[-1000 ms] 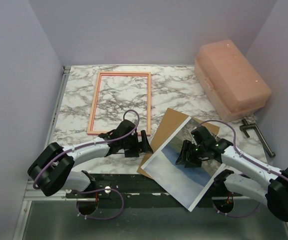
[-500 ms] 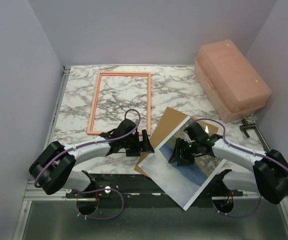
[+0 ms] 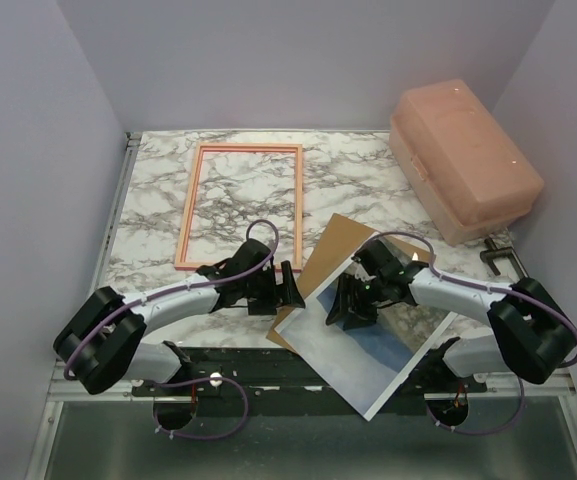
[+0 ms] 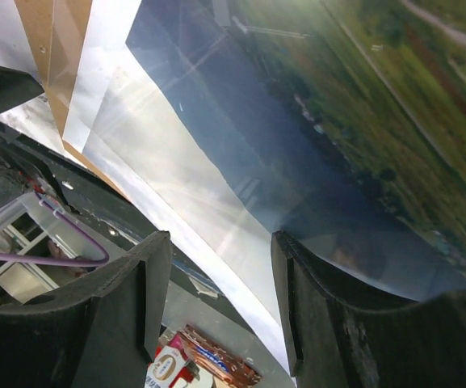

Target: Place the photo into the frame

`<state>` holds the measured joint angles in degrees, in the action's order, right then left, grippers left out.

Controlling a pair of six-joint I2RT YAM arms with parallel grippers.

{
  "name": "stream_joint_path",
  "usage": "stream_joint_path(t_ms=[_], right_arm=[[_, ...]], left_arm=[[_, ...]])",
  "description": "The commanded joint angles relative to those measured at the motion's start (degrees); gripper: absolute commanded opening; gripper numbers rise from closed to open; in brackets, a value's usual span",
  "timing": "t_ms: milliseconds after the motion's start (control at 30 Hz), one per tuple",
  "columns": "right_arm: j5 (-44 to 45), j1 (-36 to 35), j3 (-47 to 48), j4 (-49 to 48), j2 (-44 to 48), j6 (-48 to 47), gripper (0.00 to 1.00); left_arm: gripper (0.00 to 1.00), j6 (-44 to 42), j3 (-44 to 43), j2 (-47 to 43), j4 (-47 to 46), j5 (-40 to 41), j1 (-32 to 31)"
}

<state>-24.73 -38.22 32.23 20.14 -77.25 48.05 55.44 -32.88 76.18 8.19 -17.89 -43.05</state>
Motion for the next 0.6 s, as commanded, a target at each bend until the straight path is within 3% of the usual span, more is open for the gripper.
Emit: stream_joint_path(t_ms=[0, 300, 567], right_arm=[[4.8, -1.55, 0.77, -0.59, -3.23, -0.7, 0.59], [2.02, -2.02, 1.95, -1.89, 0.92, 1.19, 0.6], [9.07, -1.52, 1.95, 5.68, 10.21, 2.22, 0.59]], left_arm=[[0.87, -1.99, 0.06, -3.48, 3.53, 2.94, -0.2], [0.87, -4.92, -1.27, -5.48, 5.7, 4.45, -0.28], [0.87, -6.04, -4.18, -3.21, 5.53, 4.19, -1.14]])
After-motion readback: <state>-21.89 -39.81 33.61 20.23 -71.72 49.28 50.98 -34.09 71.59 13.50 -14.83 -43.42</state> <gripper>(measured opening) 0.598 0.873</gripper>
